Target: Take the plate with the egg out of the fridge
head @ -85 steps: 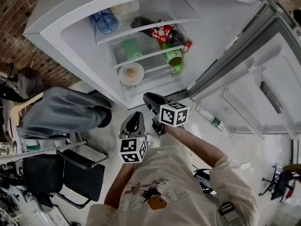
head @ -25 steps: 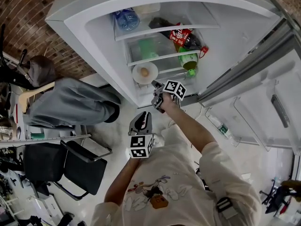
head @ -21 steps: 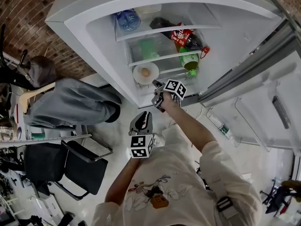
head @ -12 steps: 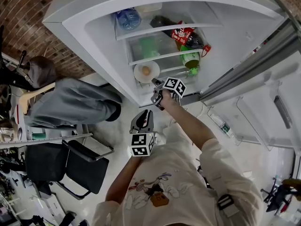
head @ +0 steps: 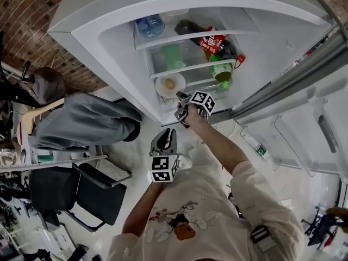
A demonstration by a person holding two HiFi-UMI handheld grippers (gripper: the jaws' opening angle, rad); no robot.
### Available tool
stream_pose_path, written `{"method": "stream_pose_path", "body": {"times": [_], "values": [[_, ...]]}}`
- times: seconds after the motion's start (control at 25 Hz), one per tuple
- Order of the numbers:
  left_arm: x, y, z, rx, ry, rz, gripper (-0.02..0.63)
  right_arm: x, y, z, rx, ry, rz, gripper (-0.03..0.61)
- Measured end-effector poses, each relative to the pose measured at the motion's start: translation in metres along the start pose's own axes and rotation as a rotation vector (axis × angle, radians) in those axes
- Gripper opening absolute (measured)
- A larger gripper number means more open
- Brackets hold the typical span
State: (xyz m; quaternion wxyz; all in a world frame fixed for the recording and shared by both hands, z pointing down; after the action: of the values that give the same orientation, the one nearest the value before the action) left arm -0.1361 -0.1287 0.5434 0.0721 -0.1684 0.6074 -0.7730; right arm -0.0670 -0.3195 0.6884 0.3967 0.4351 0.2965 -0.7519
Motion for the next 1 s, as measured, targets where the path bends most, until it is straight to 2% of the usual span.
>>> {"method": "stream_pose_path", "body": {"times": [0.16,0.68,0.76,1.0], "values": [[0.003,0.0002,0.0014,-0.001,0.002,0.005,0.055,0.0009,-0.0001,0.004,-0.01,-0.005,0.02,0.075],[0.009,-0.0002,0.0013,0.001,0.013,0.023,0.055,0.0001,-0.0004,0.0086,-0.033,0.06,0.092,0.067],[0.0091,0.0005,0.0017,-0.002,0.016,0.023,0.055,0.0034,-0.0002,0.0089,-0.036,0.074,0.09,0.025],[0.0067,0.0033,0.0007,-0.012,0.015,0.036,0.055,0.0049,0.0009,0.0091,-0.039,0.065,0.086,0.023]]}}
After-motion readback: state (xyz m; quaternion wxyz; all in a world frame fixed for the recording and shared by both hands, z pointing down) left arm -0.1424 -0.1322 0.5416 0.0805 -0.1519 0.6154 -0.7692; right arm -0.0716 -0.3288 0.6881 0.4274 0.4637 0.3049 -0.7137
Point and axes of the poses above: the fingertips, and each gripper's own axes: z forward along the fingers, x to its left, y out of its top, the point moved 3 cm from there along -z, backward along the fingers, and after that the axes turned 14 degrees about -x, right-handed, at the moved point
